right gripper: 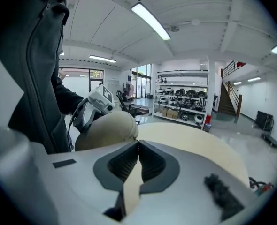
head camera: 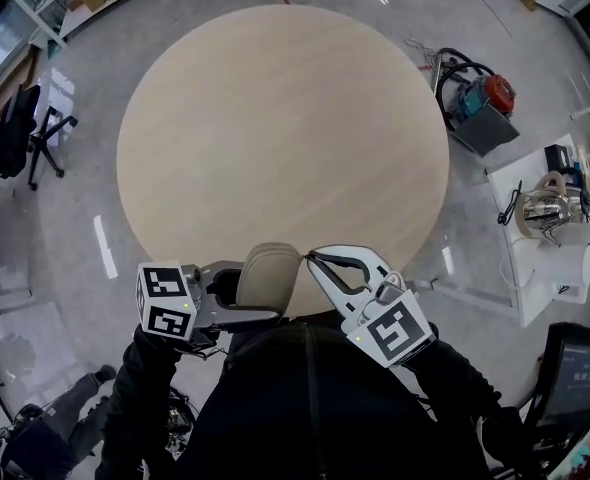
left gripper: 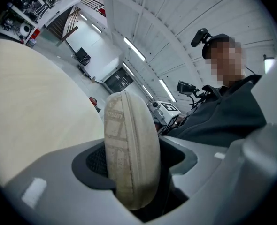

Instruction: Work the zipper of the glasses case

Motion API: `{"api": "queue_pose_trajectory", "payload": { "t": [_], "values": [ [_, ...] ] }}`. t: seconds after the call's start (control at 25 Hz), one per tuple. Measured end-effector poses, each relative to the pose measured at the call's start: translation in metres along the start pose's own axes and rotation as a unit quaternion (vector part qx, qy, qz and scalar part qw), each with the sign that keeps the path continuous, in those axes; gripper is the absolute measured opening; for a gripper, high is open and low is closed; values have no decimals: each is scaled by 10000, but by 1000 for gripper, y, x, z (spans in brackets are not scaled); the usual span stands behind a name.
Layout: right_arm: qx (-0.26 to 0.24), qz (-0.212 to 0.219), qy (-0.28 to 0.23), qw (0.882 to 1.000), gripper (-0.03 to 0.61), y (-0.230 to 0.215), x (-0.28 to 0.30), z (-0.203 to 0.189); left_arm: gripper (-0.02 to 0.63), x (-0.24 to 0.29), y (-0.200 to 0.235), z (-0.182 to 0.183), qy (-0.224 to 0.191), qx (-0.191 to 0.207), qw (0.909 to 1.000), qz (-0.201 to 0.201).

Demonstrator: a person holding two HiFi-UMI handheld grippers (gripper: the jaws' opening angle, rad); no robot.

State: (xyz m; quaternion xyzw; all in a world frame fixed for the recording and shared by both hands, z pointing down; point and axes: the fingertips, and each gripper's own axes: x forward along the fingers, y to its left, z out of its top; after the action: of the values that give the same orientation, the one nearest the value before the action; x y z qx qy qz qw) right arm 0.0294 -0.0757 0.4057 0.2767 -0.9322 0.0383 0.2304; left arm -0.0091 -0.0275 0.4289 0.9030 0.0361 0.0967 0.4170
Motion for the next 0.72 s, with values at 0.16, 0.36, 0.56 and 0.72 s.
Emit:
{"api": "queue_pose_trajectory", "payload": {
  "t": [0.16,0.36,0.56,0.72],
  "values": [
    [-411,-102,49,9991,9,2,-3,-2,296,3,-5,-5,-26,-544,9979,-354],
    [-780,-209,118,9967,9,2,-4,1,295,3,-7,-6,105,-658,9965,-508],
    [-945,-158,148,9953,9,3,-8,3,295,6,-13,-9,313,-635,9953,-662],
    [-1008,-152,183,9946,8,3,-12,6,295,8,-15,-12,468,-757,9932,-755]
  ]
}}
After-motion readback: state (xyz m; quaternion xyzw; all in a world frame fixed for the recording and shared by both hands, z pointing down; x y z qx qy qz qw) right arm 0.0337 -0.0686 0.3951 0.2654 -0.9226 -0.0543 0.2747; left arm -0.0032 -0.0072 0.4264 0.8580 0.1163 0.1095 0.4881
